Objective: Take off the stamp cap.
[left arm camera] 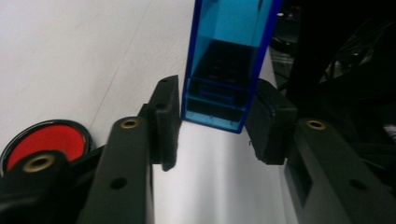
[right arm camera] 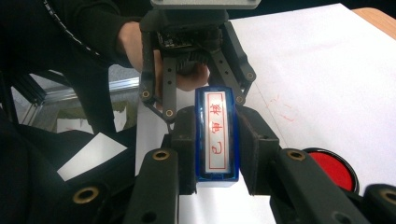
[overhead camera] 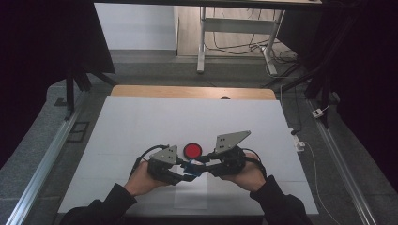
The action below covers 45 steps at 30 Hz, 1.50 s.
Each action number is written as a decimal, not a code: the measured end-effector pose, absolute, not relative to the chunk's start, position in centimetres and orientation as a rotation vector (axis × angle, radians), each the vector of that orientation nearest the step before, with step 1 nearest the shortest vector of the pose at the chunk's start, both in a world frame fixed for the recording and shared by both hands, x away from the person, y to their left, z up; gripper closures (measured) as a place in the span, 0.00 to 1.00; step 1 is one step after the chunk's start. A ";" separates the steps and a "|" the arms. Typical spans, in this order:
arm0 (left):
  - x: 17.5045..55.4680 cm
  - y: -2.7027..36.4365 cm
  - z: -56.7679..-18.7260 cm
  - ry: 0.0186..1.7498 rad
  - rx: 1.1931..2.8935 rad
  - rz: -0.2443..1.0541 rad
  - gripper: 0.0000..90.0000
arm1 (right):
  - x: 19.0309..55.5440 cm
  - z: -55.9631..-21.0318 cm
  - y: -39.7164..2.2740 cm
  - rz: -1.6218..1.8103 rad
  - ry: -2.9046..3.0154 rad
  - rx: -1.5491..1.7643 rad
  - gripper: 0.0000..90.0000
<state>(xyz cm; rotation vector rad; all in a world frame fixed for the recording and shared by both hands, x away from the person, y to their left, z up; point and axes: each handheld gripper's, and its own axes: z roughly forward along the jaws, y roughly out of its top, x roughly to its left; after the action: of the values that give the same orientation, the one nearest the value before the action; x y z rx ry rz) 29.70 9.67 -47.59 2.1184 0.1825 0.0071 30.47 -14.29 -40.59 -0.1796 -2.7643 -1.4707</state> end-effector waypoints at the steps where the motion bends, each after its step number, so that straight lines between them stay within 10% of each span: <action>1: 29.7 9.7 -47.6 0.176 2.112 -0.002 0.67 | 30.5 -40.6 -14.3 -1.476 -2.760 -0.174 0.78; 45: 30.7 10.6 -47.2 0.190 2.007 -0.193 0.76 | 29.9 -40.2 -14.8 -1.610 -2.753 -0.066 0.78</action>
<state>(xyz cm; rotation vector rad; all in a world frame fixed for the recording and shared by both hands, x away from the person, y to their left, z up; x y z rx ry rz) 30.68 10.58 -47.24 2.0069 0.1901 -0.1927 29.86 -14.83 -40.16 -0.0661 -2.7532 -1.6099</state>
